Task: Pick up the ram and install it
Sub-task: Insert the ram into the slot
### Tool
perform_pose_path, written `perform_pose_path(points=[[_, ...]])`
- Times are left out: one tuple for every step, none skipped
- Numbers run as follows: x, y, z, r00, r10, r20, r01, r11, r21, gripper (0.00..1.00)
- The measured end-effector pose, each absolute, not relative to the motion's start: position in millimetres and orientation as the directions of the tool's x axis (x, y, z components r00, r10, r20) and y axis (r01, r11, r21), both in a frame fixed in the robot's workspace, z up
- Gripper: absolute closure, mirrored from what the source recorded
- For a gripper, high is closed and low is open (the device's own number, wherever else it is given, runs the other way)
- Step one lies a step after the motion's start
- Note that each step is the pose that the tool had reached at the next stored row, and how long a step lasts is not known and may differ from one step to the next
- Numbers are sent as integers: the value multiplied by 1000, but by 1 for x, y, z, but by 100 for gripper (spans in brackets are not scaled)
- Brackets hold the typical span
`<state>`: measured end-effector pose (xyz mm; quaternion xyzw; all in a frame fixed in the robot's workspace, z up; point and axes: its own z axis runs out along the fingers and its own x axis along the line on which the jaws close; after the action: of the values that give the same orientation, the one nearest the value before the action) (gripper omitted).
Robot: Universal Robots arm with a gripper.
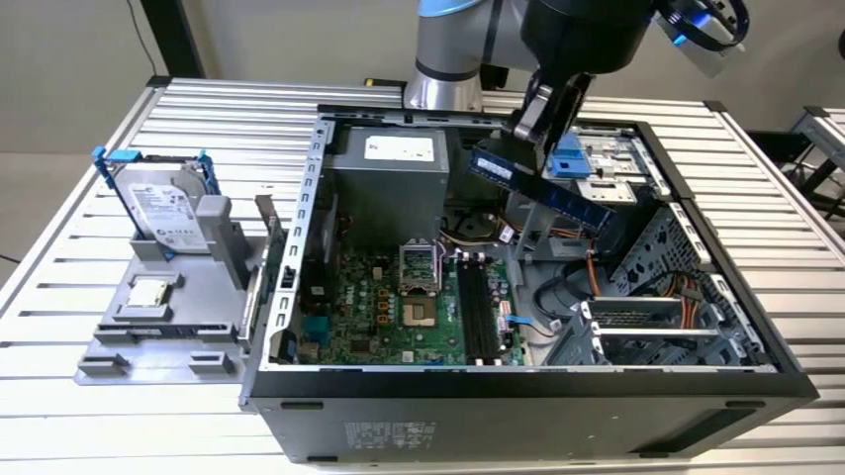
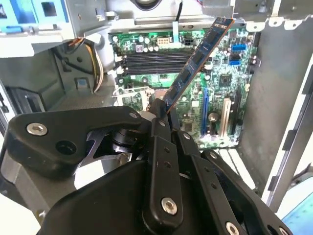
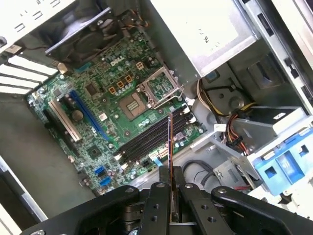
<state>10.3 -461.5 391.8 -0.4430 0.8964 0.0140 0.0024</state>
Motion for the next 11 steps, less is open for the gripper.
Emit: perform_pose_path(points=[[10,-462,392,-621,-783,-17,-784,621,23,100],[10,-462,392,-635,-773,-17,-773,634,23,100],[10,-462,392,-648,-762,-17,-762,648,23,100],[10,-462,392,-662,-750,-17,-750,661,23,100],[10,-462,392,-673,-739,-17,-739,673,23,100],[10,-462,392,-687,-726,-17,-726,687,23,100],[10,-462,392,-699,-714,-17,-715,699,23,100],[10,-462,392,-711,-703,-17,-703,711,23,100],[10,-461,392,-723,-690,-17,-691,723,23,100],[10,-462,392,-735,-677,-17,-678,735,23,100],[10,-462,392,-747,-664,-17,-665,747,23,100]])
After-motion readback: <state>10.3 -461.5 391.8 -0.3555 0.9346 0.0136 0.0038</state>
